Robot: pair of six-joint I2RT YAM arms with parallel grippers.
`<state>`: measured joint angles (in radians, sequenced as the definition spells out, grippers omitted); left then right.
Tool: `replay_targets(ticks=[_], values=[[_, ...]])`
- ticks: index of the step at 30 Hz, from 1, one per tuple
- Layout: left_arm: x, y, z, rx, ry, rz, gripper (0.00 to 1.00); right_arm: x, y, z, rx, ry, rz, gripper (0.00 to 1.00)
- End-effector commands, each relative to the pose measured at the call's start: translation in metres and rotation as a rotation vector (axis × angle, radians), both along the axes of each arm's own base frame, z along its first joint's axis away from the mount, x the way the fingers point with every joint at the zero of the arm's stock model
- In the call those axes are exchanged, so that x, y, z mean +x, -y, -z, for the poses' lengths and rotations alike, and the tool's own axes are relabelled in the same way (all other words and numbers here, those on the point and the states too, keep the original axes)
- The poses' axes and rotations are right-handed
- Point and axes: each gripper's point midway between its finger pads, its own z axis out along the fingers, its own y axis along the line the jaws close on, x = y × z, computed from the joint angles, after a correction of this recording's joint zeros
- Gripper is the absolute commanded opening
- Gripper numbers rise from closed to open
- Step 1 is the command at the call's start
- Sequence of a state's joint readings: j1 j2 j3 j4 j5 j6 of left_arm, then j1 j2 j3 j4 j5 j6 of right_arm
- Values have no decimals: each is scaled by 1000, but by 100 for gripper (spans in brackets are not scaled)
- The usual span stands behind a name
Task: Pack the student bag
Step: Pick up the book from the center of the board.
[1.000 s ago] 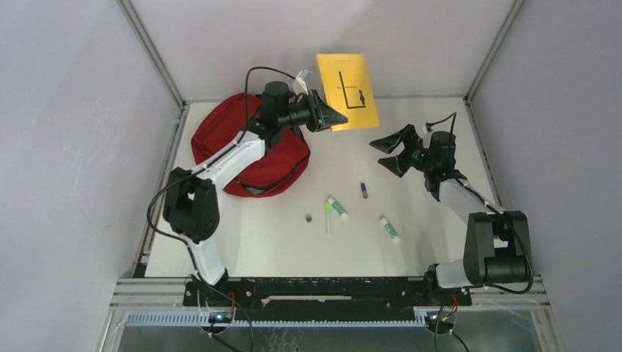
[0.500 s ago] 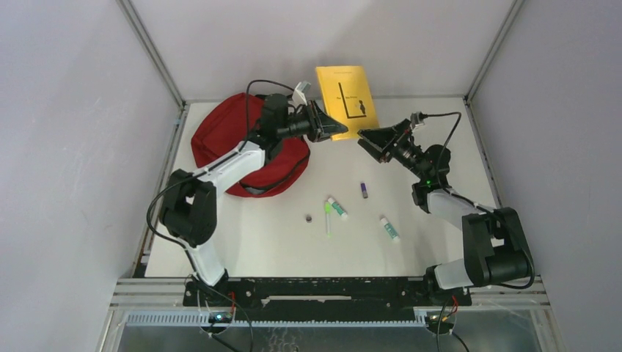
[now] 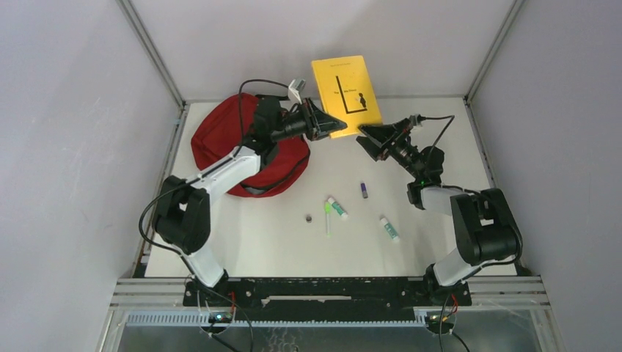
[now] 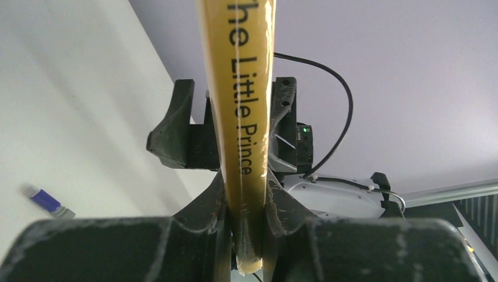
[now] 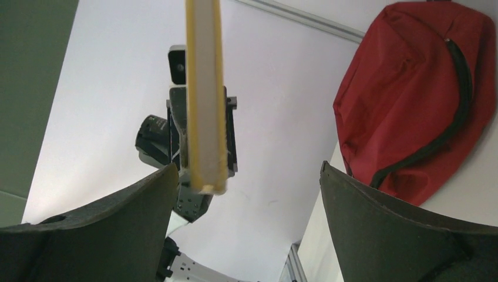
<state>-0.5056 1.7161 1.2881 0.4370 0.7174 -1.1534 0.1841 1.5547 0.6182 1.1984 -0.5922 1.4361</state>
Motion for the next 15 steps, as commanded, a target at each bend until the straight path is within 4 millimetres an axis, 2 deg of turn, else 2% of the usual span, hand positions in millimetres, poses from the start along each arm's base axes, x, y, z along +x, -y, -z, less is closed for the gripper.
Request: replay_targets(ticks=[1, 7, 12, 15], values=[[-33, -7, -67, -129, 206, 51, 0, 3, 3, -49, 85, 176, 22, 97], [-36, -1, -45, -111, 169, 69, 0, 10, -6, -63, 128, 212, 5, 89], [-35, 4, -32, -98, 140, 82, 0, 14, -8, -70, 155, 219, 10, 65], [-37, 4, -32, -97, 146, 85, 0, 15, -8, -69, 159, 215, 6, 42]])
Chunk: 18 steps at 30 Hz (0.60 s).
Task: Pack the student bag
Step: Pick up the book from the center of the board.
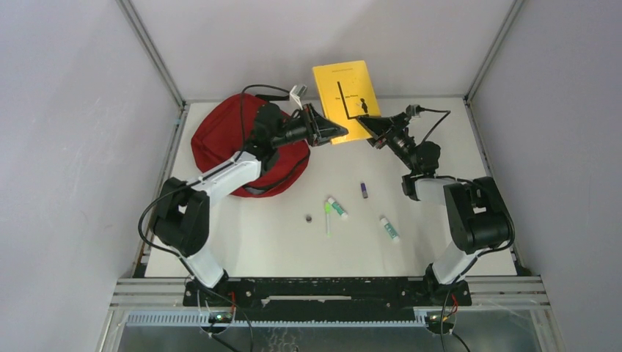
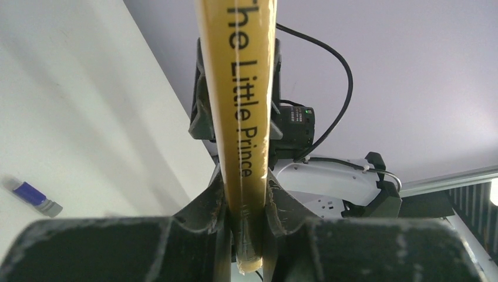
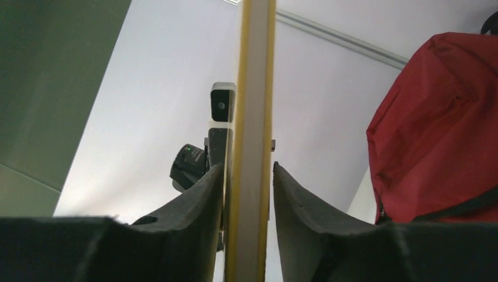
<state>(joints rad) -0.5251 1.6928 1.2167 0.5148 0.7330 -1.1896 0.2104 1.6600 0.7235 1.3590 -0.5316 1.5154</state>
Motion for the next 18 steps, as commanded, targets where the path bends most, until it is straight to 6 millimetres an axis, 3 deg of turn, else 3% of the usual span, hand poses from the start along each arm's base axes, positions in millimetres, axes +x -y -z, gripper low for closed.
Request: replay_targets(ticks=[1, 2, 3, 6, 8, 14, 18], values=[[-20, 1, -36, -73, 152, 51, 0, -4, -1, -33, 52, 114, -2, 33], [-20, 0, -35, -71, 152, 54, 5, -5, -2, -33, 50, 113, -6, 20], [-21, 0, -34, -66, 151, 58, 17, -5, -2, -32, 50, 108, -13, 3], [-20, -7, -29, -45, 141, 52, 60, -8, -2, -29, 45, 103, -46, 0], [-18, -20, -22, -16, 138, 28, 75, -14, 0, -28, 23, 110, -81, 0], [-8, -86, 12, 194, 137, -82, 98, -42, 8, 1, -137, 89, -294, 0], [-15, -123, 29, 394, 152, -112, 100, -63, 14, 29, -221, 50, -410, 0]])
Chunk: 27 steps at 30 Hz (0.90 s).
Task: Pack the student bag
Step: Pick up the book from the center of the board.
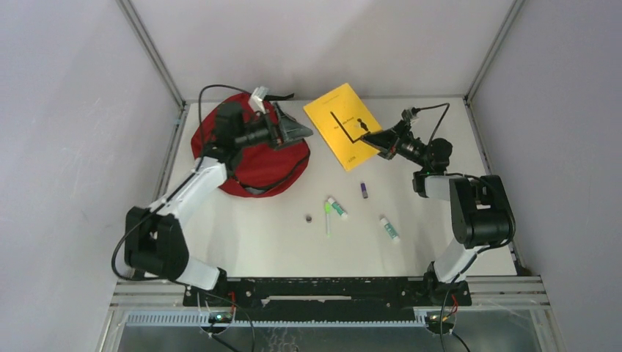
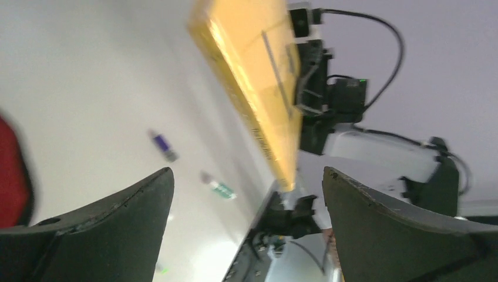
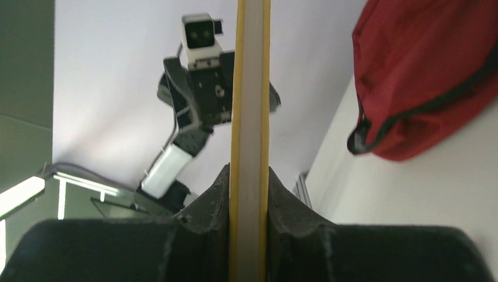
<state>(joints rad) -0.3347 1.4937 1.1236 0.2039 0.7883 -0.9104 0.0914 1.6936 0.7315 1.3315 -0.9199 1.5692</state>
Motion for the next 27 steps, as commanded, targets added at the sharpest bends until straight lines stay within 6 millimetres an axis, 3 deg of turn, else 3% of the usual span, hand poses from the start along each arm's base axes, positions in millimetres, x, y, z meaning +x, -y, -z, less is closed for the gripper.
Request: replay_targets(ticks=[1, 5, 20, 24, 27], values=[[-25, -43, 17, 285, 59, 10, 100, -41, 5, 0, -80, 118, -160, 0], [-39, -55, 21, 385, 63, 71, 100, -58, 8, 12, -110, 139, -168, 0], [-68, -43, 19, 276, -51, 286, 99, -105, -31, 10, -164, 279, -394, 0], [-84, -34, 6, 129, -90, 426, 86, -111, -41, 13, -170, 289, -454, 0], [-89, -32, 5, 93, -104, 464, 68, -106, -42, 17, -168, 271, -455, 0]])
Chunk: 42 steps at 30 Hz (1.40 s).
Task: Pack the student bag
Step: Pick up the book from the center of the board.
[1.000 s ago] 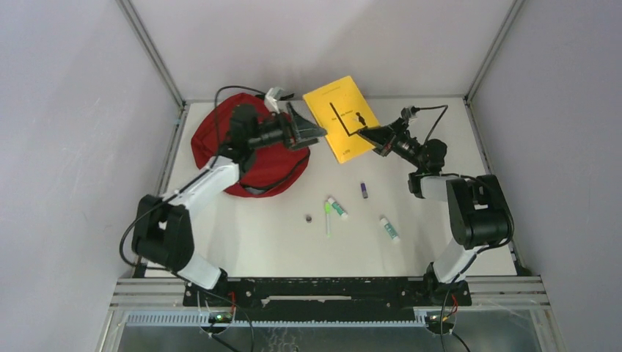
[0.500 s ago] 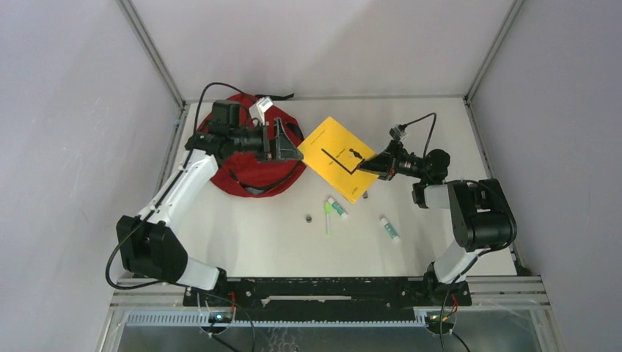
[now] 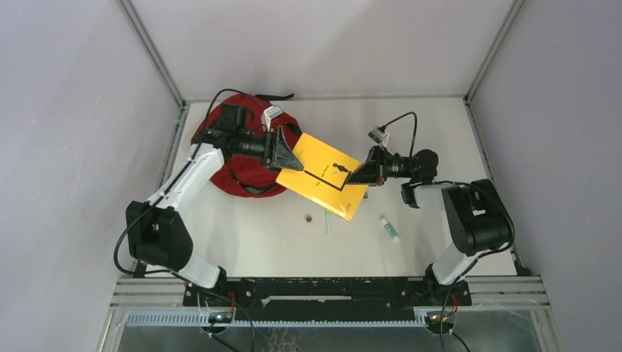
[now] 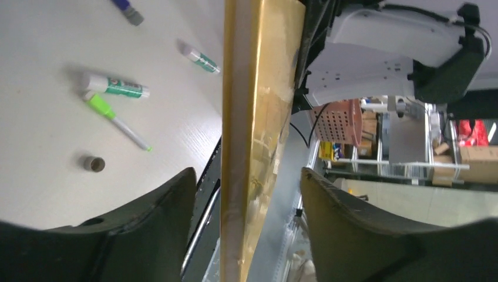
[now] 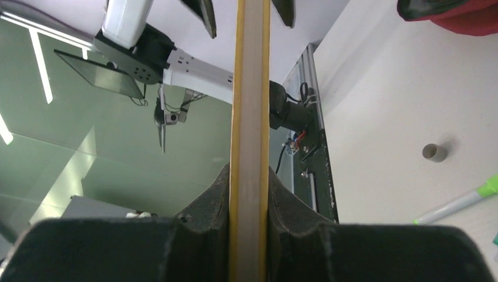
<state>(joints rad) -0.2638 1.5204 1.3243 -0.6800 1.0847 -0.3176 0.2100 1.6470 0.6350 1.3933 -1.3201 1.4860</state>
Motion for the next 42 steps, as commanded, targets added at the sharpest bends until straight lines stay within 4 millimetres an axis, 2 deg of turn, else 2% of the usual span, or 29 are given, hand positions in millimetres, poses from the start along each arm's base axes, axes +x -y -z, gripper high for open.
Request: replay_targets(ticks=[1, 3, 5, 6, 8, 9, 10, 15, 20, 26, 27, 29, 31, 32, 33, 34, 35, 36, 39, 42], values=[[-12, 6, -34, -149, 22, 115, 60, 8, -4, -17, 35, 150, 5, 0], [-12, 7, -35, -158, 25, 117, 39, 12, -6, -14, 34, 126, 1, 0], [-9, 8, -38, -165, 21, 99, 6, 20, -7, -12, 39, 95, 20, 2], [-8, 8, -39, -166, 22, 88, 1, 24, -6, -11, 47, 84, 45, 18], [-2, 9, -40, -163, 28, 50, 0, 32, -4, -12, 79, 82, 138, 53], [2, 8, -41, -162, 33, 23, 0, 34, -4, -13, 93, 84, 184, 68], [5, 8, -42, -169, 40, -2, 0, 36, -4, -13, 106, 72, 226, 76], [11, 5, -67, -268, 92, -63, 0, 40, -8, 0, 136, 10, 355, 83], [9, 3, -70, -274, 97, -52, 0, 36, -19, -6, 158, 36, 375, 83], [10, 0, -55, -243, 82, -58, 0, 38, -17, -23, 199, 53, 422, 70], [10, 0, -52, -238, 77, -61, 0, 38, -17, -25, 204, 53, 423, 66], [11, -1, -49, -231, 70, -68, 0, 37, -17, -28, 212, 47, 422, 51], [13, -2, -45, -220, 66, -79, 0, 35, -18, -29, 217, 31, 413, 29], [16, -2, -43, -210, 77, -85, 8, 34, -19, -30, 218, 26, 407, 11], [19, -3, -38, -189, 85, -103, 34, 33, -19, -30, 220, 16, 403, 0], [24, -4, -32, -152, 90, -127, 61, 33, -18, -30, 221, 7, 399, 0], [30, -8, -23, -94, 106, -158, 79, 32, -17, -30, 221, 0, 398, 0], [37, -15, -11, -7, 108, -201, 89, 31, -15, -29, 220, -9, 407, 0], [55, -42, 20, 246, 110, -330, 95, 29, 3, -28, 228, -27, 462, 0], [67, -76, 55, 483, 124, -489, 100, 25, 33, -31, 254, -49, 560, 0]])
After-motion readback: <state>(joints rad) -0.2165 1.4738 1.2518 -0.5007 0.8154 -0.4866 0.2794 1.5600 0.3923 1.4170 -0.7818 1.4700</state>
